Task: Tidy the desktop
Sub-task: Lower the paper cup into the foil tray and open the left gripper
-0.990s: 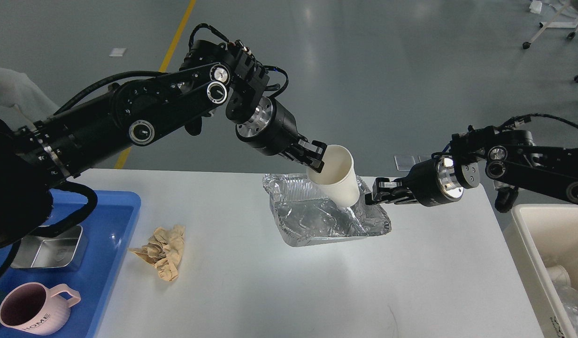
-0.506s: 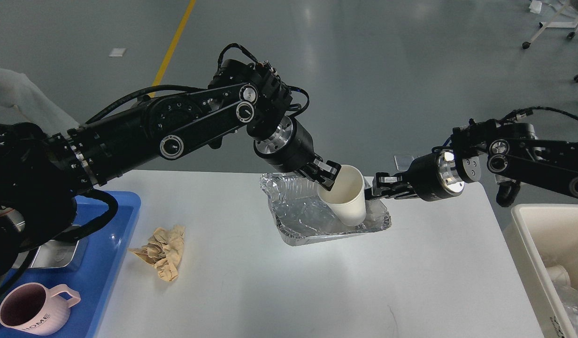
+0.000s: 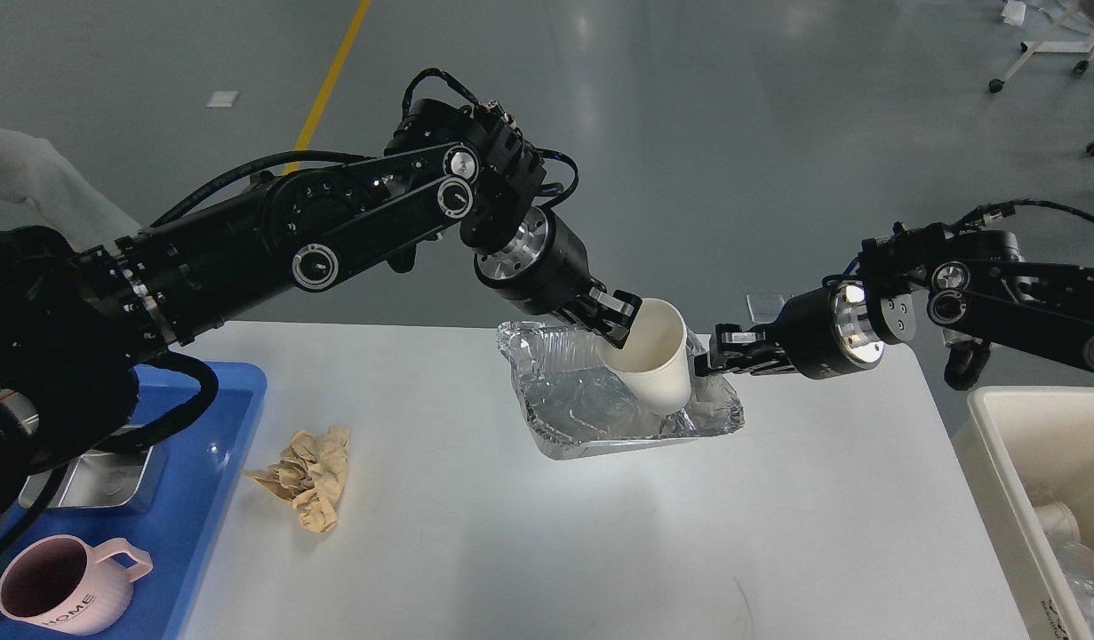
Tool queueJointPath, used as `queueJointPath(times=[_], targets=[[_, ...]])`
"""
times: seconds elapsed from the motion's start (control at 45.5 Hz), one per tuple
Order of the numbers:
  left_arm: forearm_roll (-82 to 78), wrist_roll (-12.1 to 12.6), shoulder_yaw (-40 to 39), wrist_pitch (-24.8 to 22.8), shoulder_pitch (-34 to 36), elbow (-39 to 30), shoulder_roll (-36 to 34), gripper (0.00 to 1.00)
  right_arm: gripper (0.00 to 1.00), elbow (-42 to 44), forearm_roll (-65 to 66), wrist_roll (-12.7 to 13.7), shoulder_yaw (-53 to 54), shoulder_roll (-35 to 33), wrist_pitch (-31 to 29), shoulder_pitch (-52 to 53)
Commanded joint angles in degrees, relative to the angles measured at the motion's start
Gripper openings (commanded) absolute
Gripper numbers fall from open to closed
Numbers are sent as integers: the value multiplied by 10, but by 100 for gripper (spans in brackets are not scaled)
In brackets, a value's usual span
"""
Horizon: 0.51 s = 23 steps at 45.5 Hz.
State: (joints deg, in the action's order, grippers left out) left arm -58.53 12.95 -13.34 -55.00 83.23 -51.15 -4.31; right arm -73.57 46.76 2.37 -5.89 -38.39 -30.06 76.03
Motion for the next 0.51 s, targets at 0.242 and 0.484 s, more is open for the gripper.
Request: queueJointPath(times=[0.242, 0.484], targets=[[22, 0, 0, 2, 3, 0, 0, 87, 0, 0, -1, 0, 0, -3, -2, 0], [18, -6, 3, 58, 4, 0, 4, 79, 0, 0, -1, 0, 0, -2, -3, 1]])
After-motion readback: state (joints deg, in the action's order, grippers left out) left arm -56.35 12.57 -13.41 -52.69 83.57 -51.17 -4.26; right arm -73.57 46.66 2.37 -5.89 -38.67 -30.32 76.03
